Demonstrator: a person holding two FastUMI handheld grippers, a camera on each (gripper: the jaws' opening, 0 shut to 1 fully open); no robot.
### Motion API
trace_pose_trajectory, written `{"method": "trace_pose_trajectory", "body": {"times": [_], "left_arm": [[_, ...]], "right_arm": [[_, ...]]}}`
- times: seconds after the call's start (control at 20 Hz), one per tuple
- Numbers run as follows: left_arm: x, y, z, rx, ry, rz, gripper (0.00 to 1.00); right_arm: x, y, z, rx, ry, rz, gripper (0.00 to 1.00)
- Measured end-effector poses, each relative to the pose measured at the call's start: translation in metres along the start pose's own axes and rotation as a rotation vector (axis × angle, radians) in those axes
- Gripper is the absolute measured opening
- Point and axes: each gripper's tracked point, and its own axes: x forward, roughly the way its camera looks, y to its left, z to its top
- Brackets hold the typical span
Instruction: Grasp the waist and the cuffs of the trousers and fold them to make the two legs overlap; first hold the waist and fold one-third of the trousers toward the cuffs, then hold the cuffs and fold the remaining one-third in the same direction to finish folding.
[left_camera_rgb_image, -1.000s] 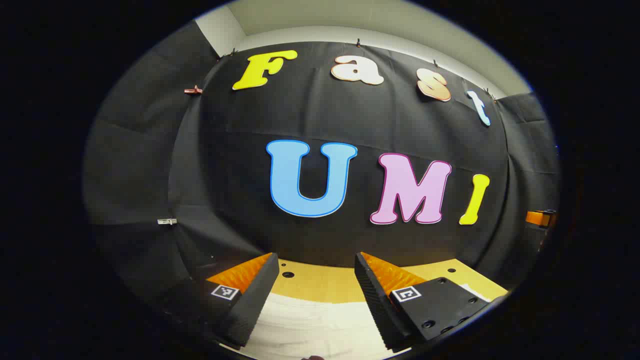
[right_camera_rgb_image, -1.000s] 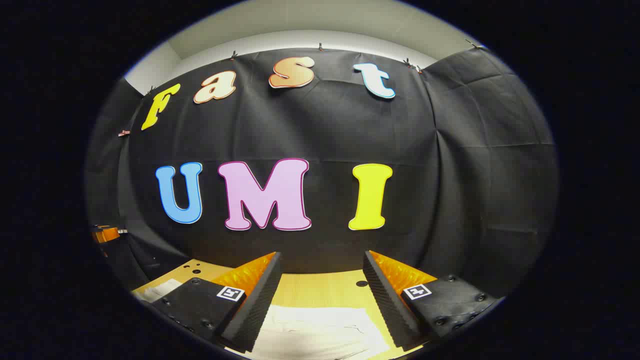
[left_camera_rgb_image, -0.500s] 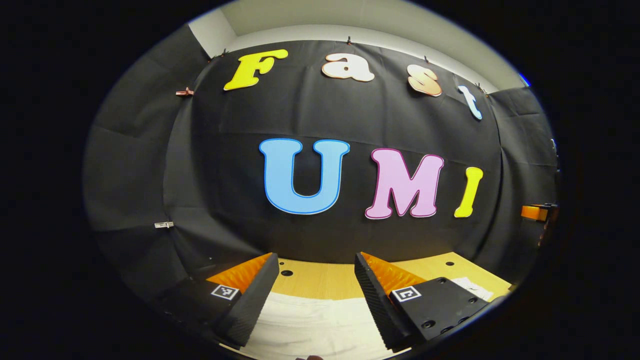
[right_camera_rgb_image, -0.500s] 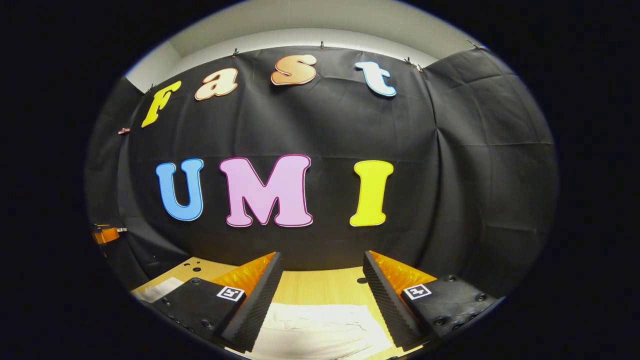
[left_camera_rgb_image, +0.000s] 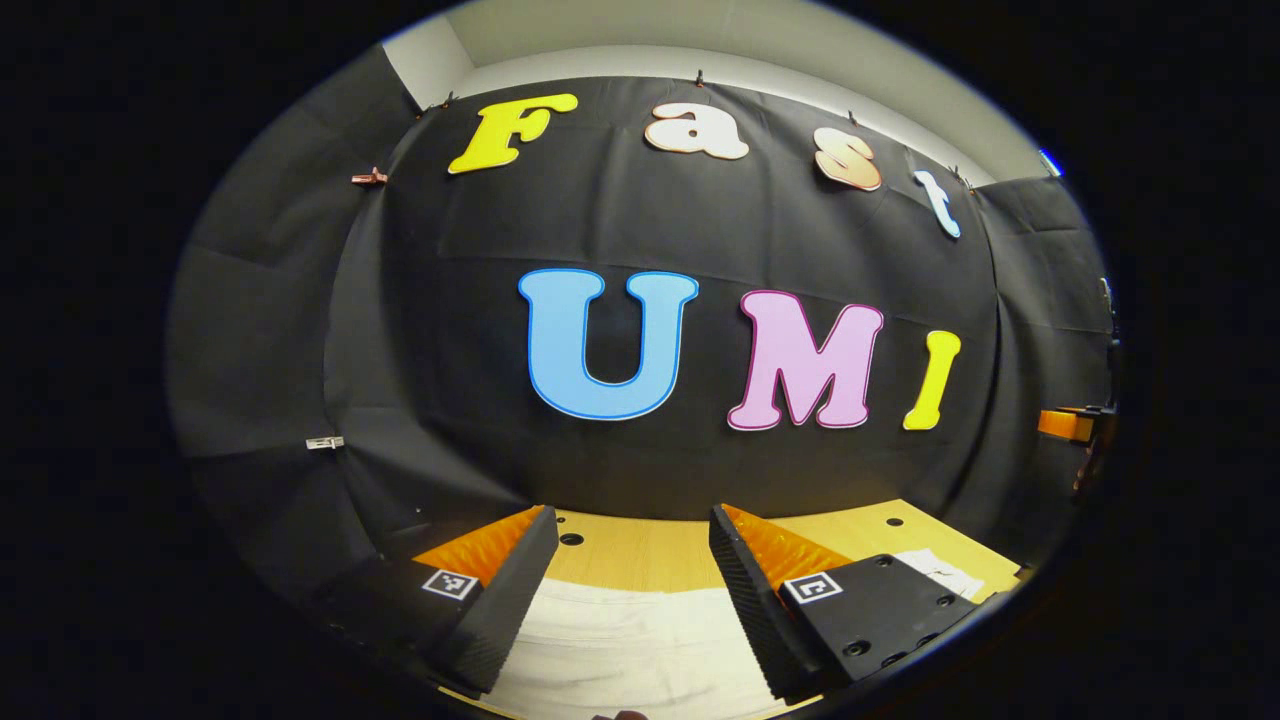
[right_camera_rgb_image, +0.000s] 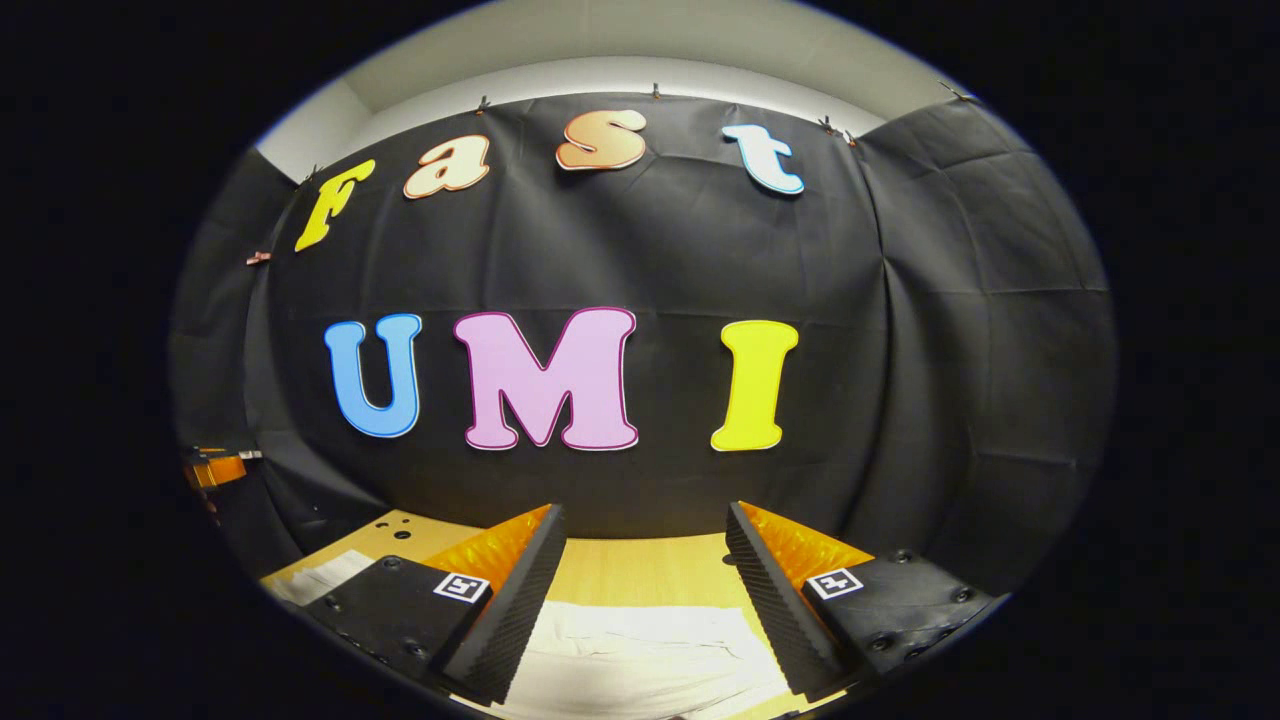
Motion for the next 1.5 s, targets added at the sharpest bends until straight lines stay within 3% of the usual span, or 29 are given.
{"method": "trace_pose_trajectory", "body": {"times": [0.1, 0.15, 0.3, 0.55, 0.75, 0.95, 1.1, 1.3, 1.5], "left_arm": [[-0.005, 0.007, -0.009, 0.026, 0.022, -0.029, 0.95], [-0.009, 0.012, -0.018, 0.045, 0.042, -0.049, 0.95], [-0.025, 0.038, -0.044, 0.122, 0.103, -0.065, 0.93], [-0.048, 0.079, -0.111, 0.387, 0.222, -0.082, 0.93], [-0.061, 0.084, -0.175, 0.557, 0.335, -0.183, 0.92], [-0.081, 0.097, -0.259, 0.793, 0.497, -0.344, 0.92], [-0.091, 0.114, -0.304, 0.907, 0.605, -0.430, 0.91], [-0.102, 0.153, -0.347, 1.092, 0.734, -0.475, 0.91], [-0.097, 0.179, -0.371, 1.214, 0.814, -0.487, 0.91]], "right_arm": [[-0.007, -0.008, -0.007, -0.101, 0.015, -0.016, 0.94], [-0.012, -0.013, -0.011, -0.157, 0.025, -0.021, 0.98], [-0.032, -0.024, -0.030, -0.301, 0.059, -0.029, 0.96], [-0.059, -0.037, -0.081, -0.547, 0.173, 0.016, 0.97], [-0.072, -0.044, -0.120, -0.751, 0.243, 0.049, 0.97], [-0.088, -0.044, -0.175, -0.904, 0.314, 0.145, 0.96], [-0.099, -0.051, -0.220, -1.001, 0.374, 0.237, 0.96], [-0.100, -0.070, -0.282, -1.135, 0.469, 0.362, 0.95], [-0.105, -0.089, -0.326, -1.229, 0.533, 0.422, 0.96]]}}
